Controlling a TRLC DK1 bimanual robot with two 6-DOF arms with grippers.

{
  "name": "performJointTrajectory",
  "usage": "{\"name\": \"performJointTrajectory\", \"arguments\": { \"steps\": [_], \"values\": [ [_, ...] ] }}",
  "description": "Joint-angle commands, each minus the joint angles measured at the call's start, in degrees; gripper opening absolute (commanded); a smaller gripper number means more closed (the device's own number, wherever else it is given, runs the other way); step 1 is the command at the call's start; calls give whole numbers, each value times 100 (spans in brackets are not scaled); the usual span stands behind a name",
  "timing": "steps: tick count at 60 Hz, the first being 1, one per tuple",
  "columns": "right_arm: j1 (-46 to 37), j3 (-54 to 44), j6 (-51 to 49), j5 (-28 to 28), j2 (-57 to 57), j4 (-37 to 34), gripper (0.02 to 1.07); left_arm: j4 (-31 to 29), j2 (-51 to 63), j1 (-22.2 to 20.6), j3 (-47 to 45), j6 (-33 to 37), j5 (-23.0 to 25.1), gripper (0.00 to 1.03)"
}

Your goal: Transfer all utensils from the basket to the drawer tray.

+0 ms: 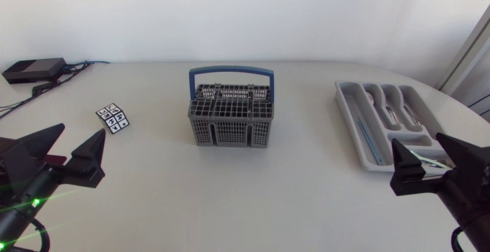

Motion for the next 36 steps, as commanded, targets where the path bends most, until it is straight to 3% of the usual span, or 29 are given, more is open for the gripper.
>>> {"name": "performJointTrajectory", "arguments": {
  "steps": [1, 17, 36],
  "values": [
    [71, -273, 353, 75, -257, 109, 103, -59, -263, 73, -257, -170, -47, 98],
    [211, -805, 930, 117, -1052, 200, 103, -297, -1062, 149, -738, -357, -86, 98],
    [211, -805, 930, 117, -1052, 200, 103, -471, -1645, 204, -1090, -493, -115, 96]
  ]
}}
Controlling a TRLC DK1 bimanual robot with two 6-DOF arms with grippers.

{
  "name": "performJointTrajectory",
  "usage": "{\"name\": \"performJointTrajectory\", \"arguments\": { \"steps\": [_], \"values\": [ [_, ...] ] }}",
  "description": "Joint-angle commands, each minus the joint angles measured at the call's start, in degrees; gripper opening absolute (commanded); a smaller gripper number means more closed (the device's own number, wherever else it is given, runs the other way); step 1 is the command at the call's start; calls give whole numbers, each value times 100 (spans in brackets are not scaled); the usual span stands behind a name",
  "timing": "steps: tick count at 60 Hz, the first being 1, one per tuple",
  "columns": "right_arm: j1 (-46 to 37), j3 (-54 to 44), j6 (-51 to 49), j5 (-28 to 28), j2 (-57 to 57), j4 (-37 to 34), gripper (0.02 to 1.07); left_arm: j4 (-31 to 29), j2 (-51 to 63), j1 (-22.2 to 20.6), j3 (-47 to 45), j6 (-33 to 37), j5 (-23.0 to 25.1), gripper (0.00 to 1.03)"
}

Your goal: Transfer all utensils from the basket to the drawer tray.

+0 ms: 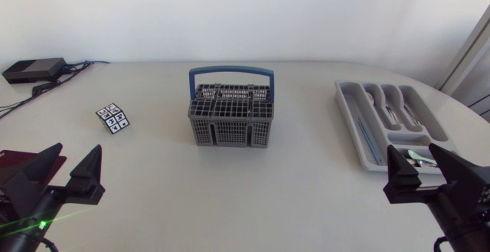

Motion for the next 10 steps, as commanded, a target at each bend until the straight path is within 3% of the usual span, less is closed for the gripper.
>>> {"name": "performJointTrajectory", "arguments": {
  "steps": [1, 10],
  "values": [
    [40, -115, 165, 32, -25, 99, 103, -49, -51, 43, -222, -139, -5, 96],
    [40, -115, 165, 32, -25, 99, 103, -49, -51, 43, -222, -139, -5, 97]
  ]
}}
